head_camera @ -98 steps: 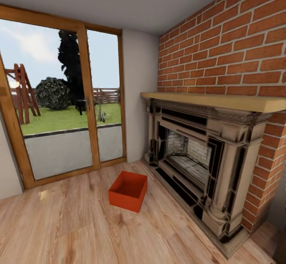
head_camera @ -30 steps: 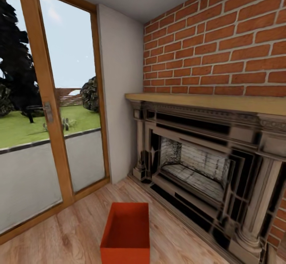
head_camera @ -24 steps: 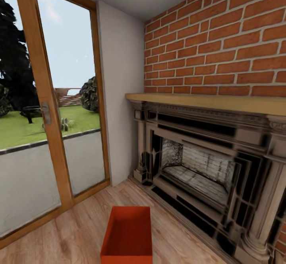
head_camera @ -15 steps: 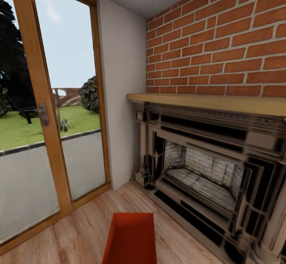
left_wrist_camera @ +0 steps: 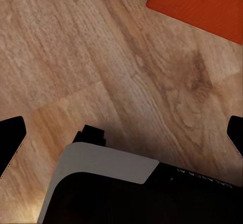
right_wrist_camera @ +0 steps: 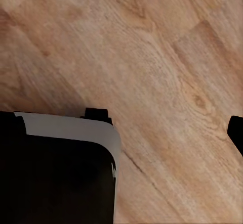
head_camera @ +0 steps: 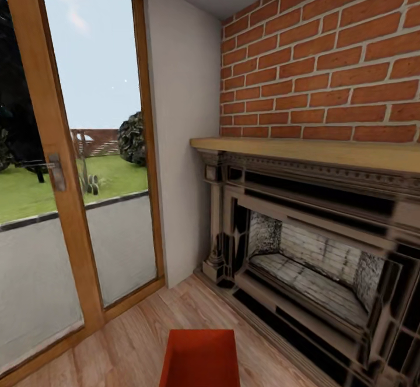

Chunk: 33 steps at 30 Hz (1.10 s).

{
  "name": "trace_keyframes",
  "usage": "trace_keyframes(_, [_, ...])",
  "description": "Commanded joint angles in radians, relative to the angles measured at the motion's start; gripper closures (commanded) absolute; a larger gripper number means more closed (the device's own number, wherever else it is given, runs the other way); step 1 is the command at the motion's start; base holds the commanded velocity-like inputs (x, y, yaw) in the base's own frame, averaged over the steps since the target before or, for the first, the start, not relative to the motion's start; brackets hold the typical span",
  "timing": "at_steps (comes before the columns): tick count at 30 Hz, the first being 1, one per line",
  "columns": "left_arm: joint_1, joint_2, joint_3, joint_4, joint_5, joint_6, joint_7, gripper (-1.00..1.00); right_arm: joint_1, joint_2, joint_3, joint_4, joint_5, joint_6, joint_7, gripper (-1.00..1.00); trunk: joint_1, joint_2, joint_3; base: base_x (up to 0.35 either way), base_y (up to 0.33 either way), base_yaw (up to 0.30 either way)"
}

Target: Move the two storage containers from the living room to the garage. In the garage, place one container on the floor and stack the other container on top of it (either order is fine).

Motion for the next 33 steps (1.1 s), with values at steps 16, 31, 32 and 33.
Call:
trace_keyframes(16, [-0.001, -0.001, -0.002, -0.001, 0.004, -0.006, 0.003, -1.00, -0.001, 0.002, 0.008, 0.003, 0.005, -0.004, -0.006, -1.00, 0.001, -0.001, -0.001, 0.223, 0.089, 0.000])
trace_keyframes(31, [-0.001, -0.002, -0.002, -0.001, 0.004, -0.006, 0.003, -1.00, -0.001, 0.001, 0.008, 0.003, 0.005, -0.003, -0.005, -1.00, 0.001, -0.001, -0.001, 0.003, 0.000, 0.123])
trace_keyframes(32, [-0.001, -0.002, -0.002, -0.001, 0.004, -0.006, 0.003, -1.00, -0.001, 0.001, 0.008, 0.003, 0.005, -0.003, -0.005, -1.00, 0.001, -0.001, -0.001, 0.000, 0.000, 0.054])
trace_keyframes(33, [-0.001, -0.002, -0.002, -0.001, 0.004, -0.006, 0.003, -1.00, -0.001, 0.000, 0.008, 0.003, 0.005, -0.003, -0.005, -1.00, 0.001, -0.001, -0.001, 0.000, 0.000, 0.034])
